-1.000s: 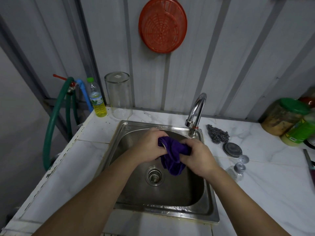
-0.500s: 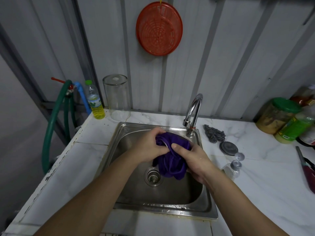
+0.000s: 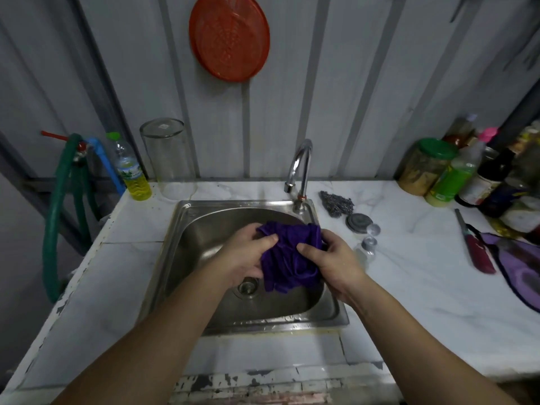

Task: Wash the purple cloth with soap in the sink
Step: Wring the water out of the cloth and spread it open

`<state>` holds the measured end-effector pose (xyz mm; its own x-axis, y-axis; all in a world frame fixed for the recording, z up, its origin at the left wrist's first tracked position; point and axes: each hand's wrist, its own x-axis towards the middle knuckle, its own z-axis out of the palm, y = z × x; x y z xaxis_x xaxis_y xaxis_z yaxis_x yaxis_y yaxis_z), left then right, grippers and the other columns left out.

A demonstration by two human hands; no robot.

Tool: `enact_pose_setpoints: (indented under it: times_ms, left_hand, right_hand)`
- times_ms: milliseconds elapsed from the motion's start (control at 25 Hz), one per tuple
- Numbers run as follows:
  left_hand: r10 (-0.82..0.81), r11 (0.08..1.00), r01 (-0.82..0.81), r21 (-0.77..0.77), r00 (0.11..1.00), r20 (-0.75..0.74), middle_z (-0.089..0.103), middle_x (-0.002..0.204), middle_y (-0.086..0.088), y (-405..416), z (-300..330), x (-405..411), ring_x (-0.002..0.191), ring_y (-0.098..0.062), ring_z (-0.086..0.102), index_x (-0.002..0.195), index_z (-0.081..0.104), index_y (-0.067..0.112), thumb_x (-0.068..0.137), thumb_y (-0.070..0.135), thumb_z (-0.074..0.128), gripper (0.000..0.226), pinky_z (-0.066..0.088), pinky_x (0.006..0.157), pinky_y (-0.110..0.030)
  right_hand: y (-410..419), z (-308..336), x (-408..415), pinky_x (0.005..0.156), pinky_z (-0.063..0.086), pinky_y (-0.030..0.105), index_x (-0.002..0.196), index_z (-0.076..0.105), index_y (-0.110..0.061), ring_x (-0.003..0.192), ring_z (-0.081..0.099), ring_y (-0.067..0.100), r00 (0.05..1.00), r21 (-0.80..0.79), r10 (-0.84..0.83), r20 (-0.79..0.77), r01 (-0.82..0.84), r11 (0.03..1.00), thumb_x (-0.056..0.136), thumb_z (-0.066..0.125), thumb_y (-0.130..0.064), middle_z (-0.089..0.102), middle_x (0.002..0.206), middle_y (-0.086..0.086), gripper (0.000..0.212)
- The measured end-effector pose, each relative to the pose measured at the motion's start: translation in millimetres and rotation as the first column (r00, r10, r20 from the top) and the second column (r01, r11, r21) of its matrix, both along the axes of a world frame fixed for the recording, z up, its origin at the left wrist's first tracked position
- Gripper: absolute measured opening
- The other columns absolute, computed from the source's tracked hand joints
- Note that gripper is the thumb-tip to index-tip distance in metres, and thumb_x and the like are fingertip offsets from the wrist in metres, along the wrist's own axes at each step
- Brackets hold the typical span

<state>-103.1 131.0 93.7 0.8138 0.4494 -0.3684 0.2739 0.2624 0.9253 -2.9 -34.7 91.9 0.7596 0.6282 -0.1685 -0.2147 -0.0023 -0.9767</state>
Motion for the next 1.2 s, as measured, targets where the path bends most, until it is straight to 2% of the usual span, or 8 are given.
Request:
enact_pose_setpoints:
  times_ms: [200,400,560,640,800,960,1080,1200]
  left_hand:
    - [-0.025,0.998,0.022,0.06,0.998,0.057,0.079,0.08,0.011,-55.5,-12.9,13.8,0.075,-0.016,0.078,0.102,0.067,0.03,0.097,0.019,0.066,0.013,0.062,0.058,-0.039]
    - [-0.005,0.996,0.008,-0.084,1.0,0.03,0.079,0.086,0.006,-133.0,-36.1,36.9,0.073,-0.015,0.078,0.099,0.066,0.025,0.098,0.01,0.064,0.016,0.062,0.055,-0.036]
    - [0.028,0.984,-0.042,-0.17,0.996,-0.088,0.078,0.095,-0.004,-184.3,-70.8,60.8,0.07,-0.019,0.079,0.102,0.067,0.021,0.097,0.01,0.064,0.013,0.061,0.052,-0.036]
    - [0.065,0.986,-0.088,-0.14,0.985,-0.16,0.078,0.097,-0.006,-199.5,-93.2,72.4,0.071,-0.022,0.079,0.1,0.068,0.019,0.095,0.01,0.066,0.011,0.064,0.056,-0.04]
    - [0.161,0.986,-0.144,0.083,0.949,-0.27,0.078,0.1,-0.013,-212.9,-123.9,85.9,0.091,-0.035,0.075,0.086,0.069,0.022,0.088,0.008,0.072,0.015,0.062,0.086,-0.056]
    - [0.205,0.928,-0.079,0.364,0.925,-0.32,0.077,0.095,-0.003,-217.1,-133.7,91.0,0.085,-0.024,0.073,0.094,0.072,0.02,0.086,0.016,0.074,0.009,0.062,0.082,-0.046]
    - [0.222,0.791,0.044,0.61,0.909,-0.353,0.072,0.089,0.006,-222.8,-132.1,90.8,0.077,-0.014,0.065,0.1,0.074,0.02,0.088,0.026,0.071,0.013,0.054,0.069,-0.031]
    - [0.219,0.722,0.138,0.678,0.885,-0.412,0.071,0.097,0.005,-223.0,-125.3,87.8,0.081,-0.016,0.063,0.112,0.071,0.024,0.092,0.034,0.068,0.023,0.045,0.067,-0.028]
  right_hand:
    - [-59.2,-10.9,-2.9,0.071,0.063,0.034,0.119,0.062,-0.011,0.094,0.075,0.028,0.997,-0.08,-0.044,0.068,0.05,0.996,0.095,0.068,-0.011,0.075,0.106,0.014,0.025]
    - [-131.2,-32.7,5.3,0.074,0.062,0.033,0.111,0.068,-0.017,0.092,0.075,0.026,0.979,-0.101,-0.189,0.077,0.196,0.975,0.093,0.07,-0.013,0.077,0.1,0.01,0.018]
    - [-173.4,-65.6,26.3,0.083,0.062,0.045,0.103,0.07,-0.019,0.09,0.075,0.026,0.964,-0.296,-0.242,0.108,0.264,0.918,0.09,0.073,-0.02,0.077,0.096,0.007,0.013]
    - [-184.5,-84.2,36.8,0.081,0.063,0.043,0.104,0.069,-0.017,0.086,0.074,0.021,0.966,-0.399,-0.227,0.121,0.256,0.881,0.09,0.073,-0.024,0.076,0.094,0.003,0.016]
    - [-191.6,-115.1,53.3,0.072,0.057,0.029,0.102,0.069,-0.021,0.083,0.071,0.014,0.979,-0.572,-0.101,0.18,0.187,0.799,0.089,0.071,-0.035,0.074,0.09,-0.005,0.019]
    - [-187.5,-129.3,66.9,0.056,0.042,0.015,0.09,0.064,-0.029,0.07,0.061,0.001,0.97,-0.69,0.039,0.24,0.142,0.71,0.088,0.069,-0.042,0.066,0.076,-0.017,0.014]
    - [-185.7,-133.2,70.8,0.053,0.039,0.016,0.088,0.063,-0.028,0.065,0.057,0.004,0.947,-0.742,0.112,0.302,0.16,0.651,0.087,0.069,-0.043,0.062,0.071,-0.017,0.017]
    - [-182.7,-133.9,73.0,0.056,0.042,0.021,0.097,0.064,-0.021,0.07,0.06,0.012,0.942,-0.772,0.153,0.3,0.145,0.619,0.088,0.068,-0.043,0.064,0.077,-0.009,0.024]
